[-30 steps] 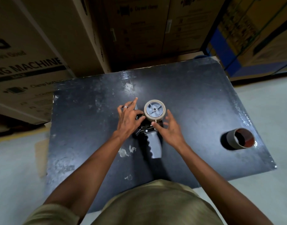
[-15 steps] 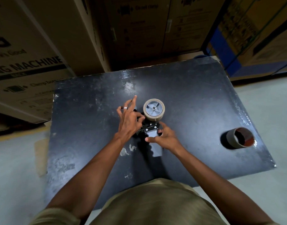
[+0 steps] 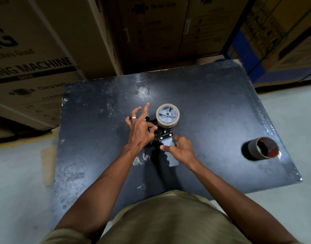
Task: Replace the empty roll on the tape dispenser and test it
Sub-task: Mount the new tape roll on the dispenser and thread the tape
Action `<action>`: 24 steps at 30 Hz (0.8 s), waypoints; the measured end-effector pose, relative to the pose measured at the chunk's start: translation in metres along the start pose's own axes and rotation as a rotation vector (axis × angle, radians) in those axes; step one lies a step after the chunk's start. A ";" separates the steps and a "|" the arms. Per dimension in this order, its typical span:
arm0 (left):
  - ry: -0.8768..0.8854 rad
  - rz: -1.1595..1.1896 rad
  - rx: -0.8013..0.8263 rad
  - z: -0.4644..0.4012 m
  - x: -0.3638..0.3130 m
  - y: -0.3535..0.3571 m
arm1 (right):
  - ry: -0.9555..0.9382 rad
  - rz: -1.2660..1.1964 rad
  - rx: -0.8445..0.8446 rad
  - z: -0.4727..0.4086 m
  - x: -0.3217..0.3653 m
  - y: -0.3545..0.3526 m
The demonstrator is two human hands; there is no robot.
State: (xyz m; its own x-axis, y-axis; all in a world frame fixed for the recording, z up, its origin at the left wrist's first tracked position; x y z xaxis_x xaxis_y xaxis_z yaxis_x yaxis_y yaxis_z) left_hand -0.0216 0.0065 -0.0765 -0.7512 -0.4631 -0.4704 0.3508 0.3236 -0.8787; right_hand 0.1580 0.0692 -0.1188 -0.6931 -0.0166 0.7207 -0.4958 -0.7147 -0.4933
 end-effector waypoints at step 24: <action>-0.007 -0.031 -0.142 0.042 0.014 -0.022 | -0.158 0.059 -0.044 0.005 0.003 0.016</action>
State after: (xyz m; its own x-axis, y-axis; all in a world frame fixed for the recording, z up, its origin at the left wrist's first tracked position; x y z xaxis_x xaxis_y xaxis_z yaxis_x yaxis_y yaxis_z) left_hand -0.0162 -0.0423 -0.0675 -0.7564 -0.4802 -0.4441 0.2445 0.4222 -0.8729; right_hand 0.1510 0.0541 -0.1222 -0.6323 -0.1696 0.7559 -0.4818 -0.6781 -0.5551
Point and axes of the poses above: each hand's wrist, its own z-axis away from the middle knuckle, its own y-axis out of the palm, x = y × z, the point moved 8 cm from there along -z, towards the middle knuckle, and after that the axes turned 1 degree about -z, right-handed, at the moved point
